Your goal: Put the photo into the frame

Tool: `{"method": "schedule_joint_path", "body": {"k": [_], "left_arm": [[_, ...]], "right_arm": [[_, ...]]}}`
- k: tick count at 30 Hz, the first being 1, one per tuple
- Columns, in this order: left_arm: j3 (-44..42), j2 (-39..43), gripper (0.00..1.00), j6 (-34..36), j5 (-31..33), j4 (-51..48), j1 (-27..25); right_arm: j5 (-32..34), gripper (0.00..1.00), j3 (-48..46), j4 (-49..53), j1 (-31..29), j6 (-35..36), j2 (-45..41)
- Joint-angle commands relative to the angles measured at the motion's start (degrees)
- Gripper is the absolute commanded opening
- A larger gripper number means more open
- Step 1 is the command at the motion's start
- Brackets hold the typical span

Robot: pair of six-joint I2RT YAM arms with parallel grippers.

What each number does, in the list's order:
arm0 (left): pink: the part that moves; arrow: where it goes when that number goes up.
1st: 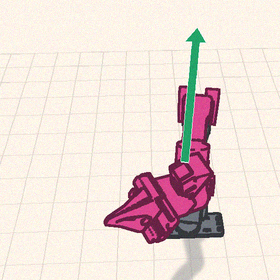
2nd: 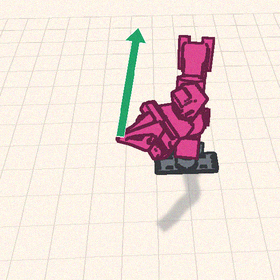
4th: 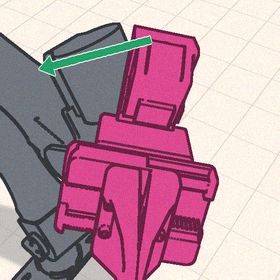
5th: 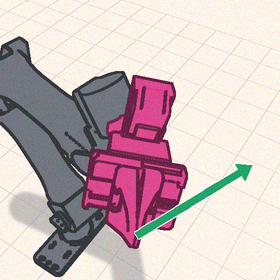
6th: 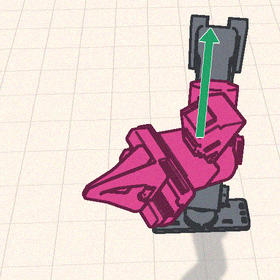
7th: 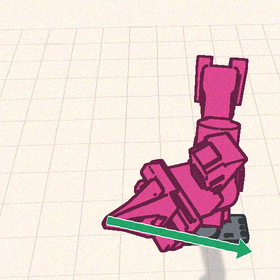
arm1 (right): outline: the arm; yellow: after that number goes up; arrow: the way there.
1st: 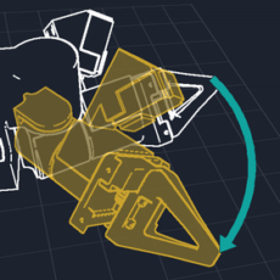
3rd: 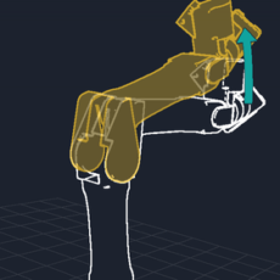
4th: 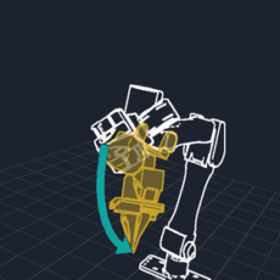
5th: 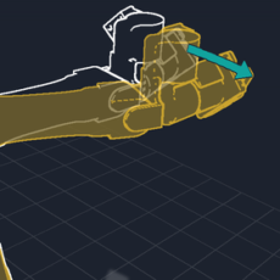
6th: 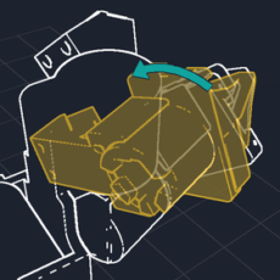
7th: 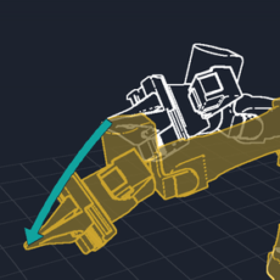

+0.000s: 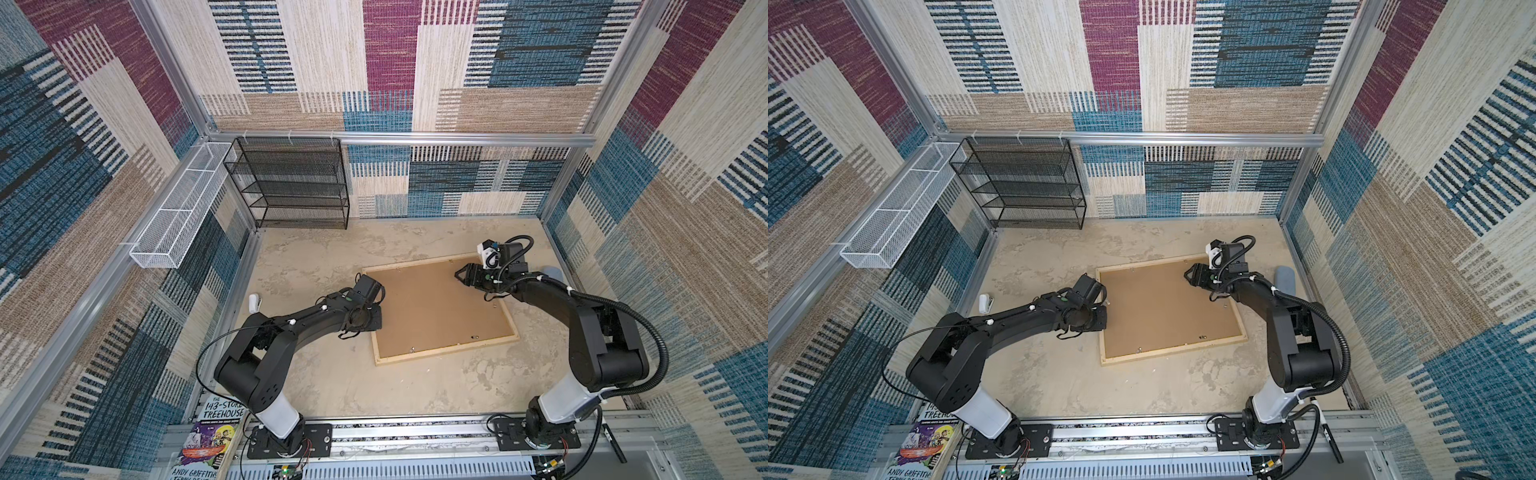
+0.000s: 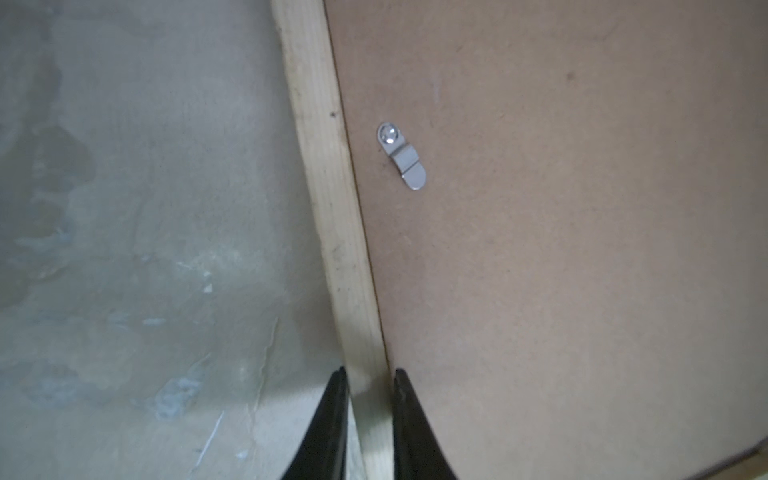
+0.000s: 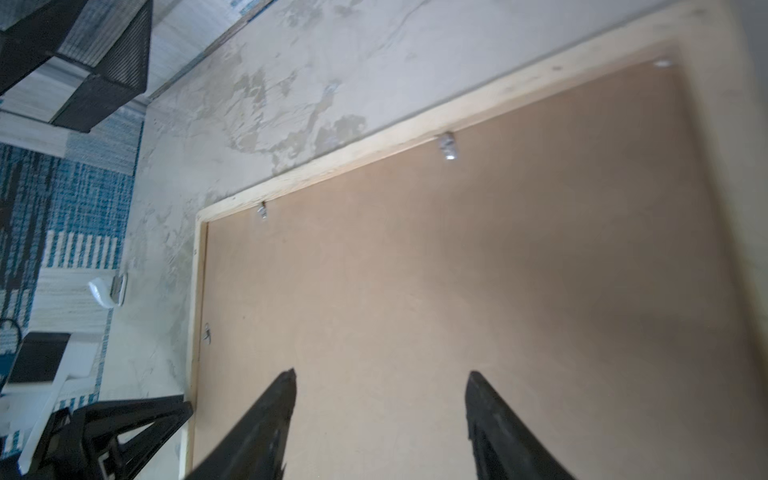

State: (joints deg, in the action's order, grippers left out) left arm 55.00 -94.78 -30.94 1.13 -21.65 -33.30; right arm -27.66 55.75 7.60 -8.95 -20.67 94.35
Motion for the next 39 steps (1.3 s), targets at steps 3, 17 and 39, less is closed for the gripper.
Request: {"method": "schedule_joint_path", "body": {"k": [3,17,39], "left_arm": [[1.5,-0.3,0.15,6.1,-0.2,-1.4,0.1],[1.1,-2.9,0.13,2.6,0.3,-2.6,0.1],[0.8,-2.2,0.09,2.7,-1.6,-1.0,-0.8]], "right_arm": [[-5.2,0.65,0.6,-8.3,-7.3,-4.9,3.9],[-12.4,0.56,12.0,-15.3,-20.1,-15.3,23.3],[-15.4,0.57,18.4,-13.9,-25.8,-20.6,30.0]]}}
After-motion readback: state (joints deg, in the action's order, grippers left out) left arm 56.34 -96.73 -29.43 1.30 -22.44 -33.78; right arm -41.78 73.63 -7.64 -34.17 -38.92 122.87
